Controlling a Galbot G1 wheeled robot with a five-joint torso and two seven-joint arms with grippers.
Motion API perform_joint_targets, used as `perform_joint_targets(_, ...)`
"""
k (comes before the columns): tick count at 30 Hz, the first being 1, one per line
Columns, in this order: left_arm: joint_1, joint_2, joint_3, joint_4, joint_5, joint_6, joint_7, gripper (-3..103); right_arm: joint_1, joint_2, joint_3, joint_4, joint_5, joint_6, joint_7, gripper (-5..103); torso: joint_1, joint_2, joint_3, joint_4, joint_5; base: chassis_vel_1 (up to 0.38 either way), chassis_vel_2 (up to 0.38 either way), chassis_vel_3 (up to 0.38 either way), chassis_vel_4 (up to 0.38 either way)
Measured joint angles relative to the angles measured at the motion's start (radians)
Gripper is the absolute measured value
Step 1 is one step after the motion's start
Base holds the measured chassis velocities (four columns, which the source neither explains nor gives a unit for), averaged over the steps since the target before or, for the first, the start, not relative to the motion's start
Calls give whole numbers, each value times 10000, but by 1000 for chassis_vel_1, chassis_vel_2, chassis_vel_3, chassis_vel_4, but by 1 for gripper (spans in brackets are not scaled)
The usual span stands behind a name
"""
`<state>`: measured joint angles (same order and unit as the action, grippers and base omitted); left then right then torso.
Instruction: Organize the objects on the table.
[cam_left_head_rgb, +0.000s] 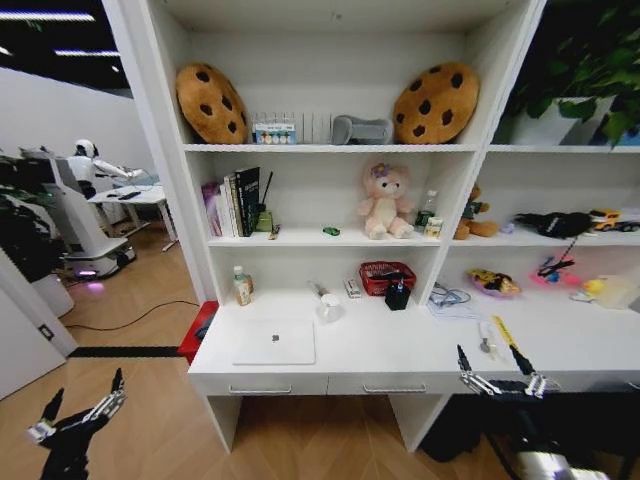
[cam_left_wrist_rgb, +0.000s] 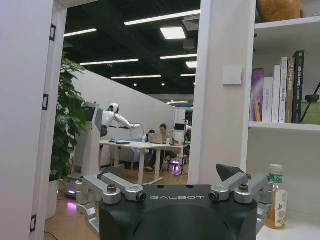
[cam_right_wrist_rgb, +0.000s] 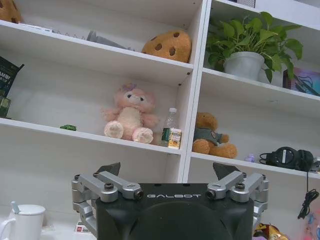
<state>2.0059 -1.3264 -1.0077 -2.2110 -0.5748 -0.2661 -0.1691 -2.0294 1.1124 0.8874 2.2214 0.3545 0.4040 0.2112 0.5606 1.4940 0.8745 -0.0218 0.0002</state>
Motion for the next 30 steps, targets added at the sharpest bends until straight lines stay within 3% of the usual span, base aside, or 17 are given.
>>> perform_joint_targets(30, 0, 0, 0, 0, 0, 0, -1, 100, -1, 0, 0, 1, 0, 0, -1, 100, -2, 0, 0, 6, 2, 154, -156, -152, 152)
